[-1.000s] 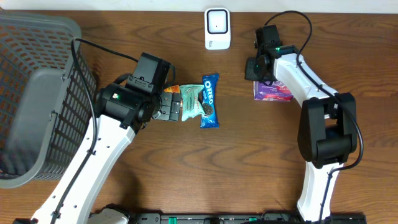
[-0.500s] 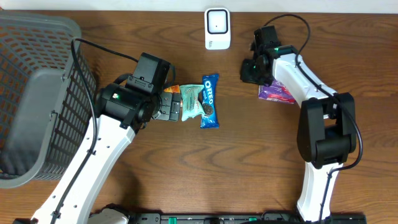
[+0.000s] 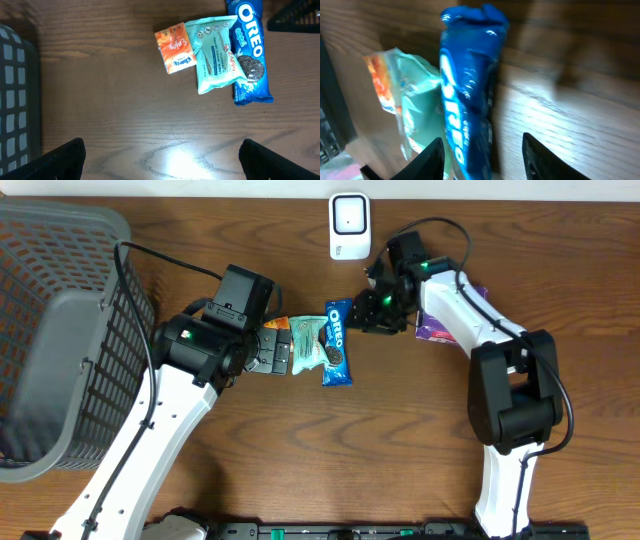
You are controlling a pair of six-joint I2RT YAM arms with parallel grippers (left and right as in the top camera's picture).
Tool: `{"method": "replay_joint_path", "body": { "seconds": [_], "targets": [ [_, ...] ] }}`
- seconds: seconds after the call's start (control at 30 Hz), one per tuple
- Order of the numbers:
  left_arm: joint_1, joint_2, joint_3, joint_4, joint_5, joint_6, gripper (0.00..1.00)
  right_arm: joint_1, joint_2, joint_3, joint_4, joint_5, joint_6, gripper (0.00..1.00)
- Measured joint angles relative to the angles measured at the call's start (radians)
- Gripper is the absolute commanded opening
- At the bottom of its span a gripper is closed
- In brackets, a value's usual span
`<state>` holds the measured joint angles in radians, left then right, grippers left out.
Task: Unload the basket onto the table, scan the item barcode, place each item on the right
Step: 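Lift the Oreo pack up toward the white scanner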
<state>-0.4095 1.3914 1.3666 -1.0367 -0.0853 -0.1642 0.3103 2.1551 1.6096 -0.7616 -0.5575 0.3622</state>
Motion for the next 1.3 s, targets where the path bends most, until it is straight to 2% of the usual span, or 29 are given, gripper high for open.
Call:
{"method": "replay_joint_path", "body": {
  "seconds": [0.2, 0.27, 0.3, 0.33, 0.37, 0.67, 0.8, 1.0, 1.03, 1.13, 1.17, 1.3],
  "targets": [
    [0.000, 0.000, 0.000, 0.000, 0.000, 0.000, 0.98, 0.024, 0.000, -0.127, 0.156, -0.017, 0.071, 0.45],
    [0.000, 0.000, 0.000, 0.000, 0.000, 0.000, 0.98, 0.027, -0.003, -0.166, 0.204, -0.031, 0.082, 0.42],
    [0.000, 0.000, 0.000, 0.000, 0.000, 0.000, 0.98, 0.029, -0.008, -0.177, 0.223, -0.033, 0.087, 0.30],
    [0.000, 0.000, 0.000, 0.000, 0.000, 0.000, 0.98, 0.031, -0.011, -0.188, 0.233, -0.035, 0.089, 0.11],
    [0.000, 0.000, 0.000, 0.000, 0.000, 0.000, 0.98, 0.031, -0.012, -0.194, 0.242, -0.037, 0.095, 0.01],
    [0.000, 0.000, 0.000, 0.000, 0.000, 0.000, 0.98, 0.024, -0.033, -0.201, 0.225, -0.009, 0.095, 0.01],
    [0.000, 0.000, 0.000, 0.000, 0.000, 0.000, 0.98, 0.013, -0.140, -0.143, 0.063, 0.253, 0.078, 0.01],
    [0.000, 0.000, 0.000, 0.000, 0.000, 0.000, 0.98, 0.024, -0.280, -0.070, -0.032, 0.652, 0.026, 0.01],
    [0.000, 0.000, 0.000, 0.000, 0.000, 0.000, 0.98, 0.029, -0.281, -0.068, -0.044, 0.689, 0.022, 0.13],
    [0.000, 0.000, 0.000, 0.000, 0.000, 0.000, 0.98, 0.045, -0.249, -0.068, -0.060, 0.709, 0.008, 0.64],
    [0.000, 0.000, 0.000, 0.000, 0.000, 0.000, 0.98, 0.045, -0.238, -0.068, -0.058, 0.689, 0.007, 0.71],
    [0.000, 0.000, 0.000, 0.000, 0.000, 0.000, 0.98, 0.045, -0.168, -0.068, -0.044, 0.496, -0.003, 0.72]
  ]
}}
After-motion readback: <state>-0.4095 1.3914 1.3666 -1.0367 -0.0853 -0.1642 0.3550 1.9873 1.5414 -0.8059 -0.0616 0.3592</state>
